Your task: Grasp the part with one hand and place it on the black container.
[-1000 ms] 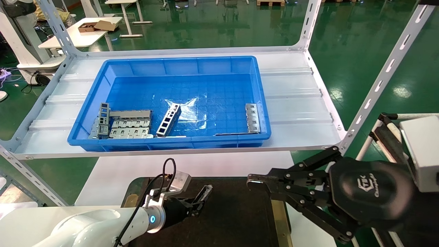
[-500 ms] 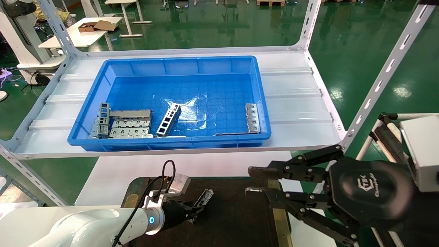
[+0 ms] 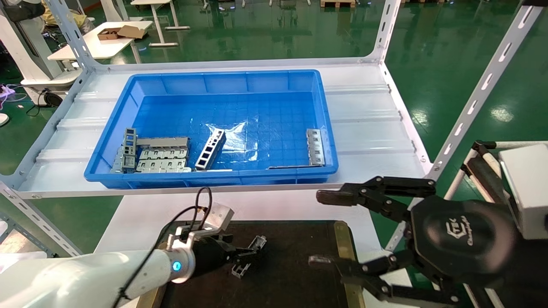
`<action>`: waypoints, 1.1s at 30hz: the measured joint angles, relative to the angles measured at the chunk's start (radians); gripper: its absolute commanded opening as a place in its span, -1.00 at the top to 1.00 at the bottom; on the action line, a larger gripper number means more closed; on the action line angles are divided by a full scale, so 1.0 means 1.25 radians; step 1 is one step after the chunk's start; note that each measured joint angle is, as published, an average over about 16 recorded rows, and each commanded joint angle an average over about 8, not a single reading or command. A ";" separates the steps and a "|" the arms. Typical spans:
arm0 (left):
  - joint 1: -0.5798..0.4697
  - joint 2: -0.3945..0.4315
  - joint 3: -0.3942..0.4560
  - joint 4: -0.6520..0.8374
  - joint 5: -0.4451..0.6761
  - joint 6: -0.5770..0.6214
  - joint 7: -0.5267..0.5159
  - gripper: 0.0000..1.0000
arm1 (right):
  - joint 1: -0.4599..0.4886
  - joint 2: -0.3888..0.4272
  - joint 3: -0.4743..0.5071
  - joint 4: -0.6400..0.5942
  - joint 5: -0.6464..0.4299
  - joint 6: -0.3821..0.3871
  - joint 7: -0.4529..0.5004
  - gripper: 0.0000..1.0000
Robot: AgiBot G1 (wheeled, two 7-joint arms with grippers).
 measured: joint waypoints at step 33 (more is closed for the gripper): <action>-0.123 -0.404 -0.268 0.122 -0.822 0.683 0.749 -1.00 | 0.000 0.001 -0.001 0.000 0.001 0.001 -0.001 -1.00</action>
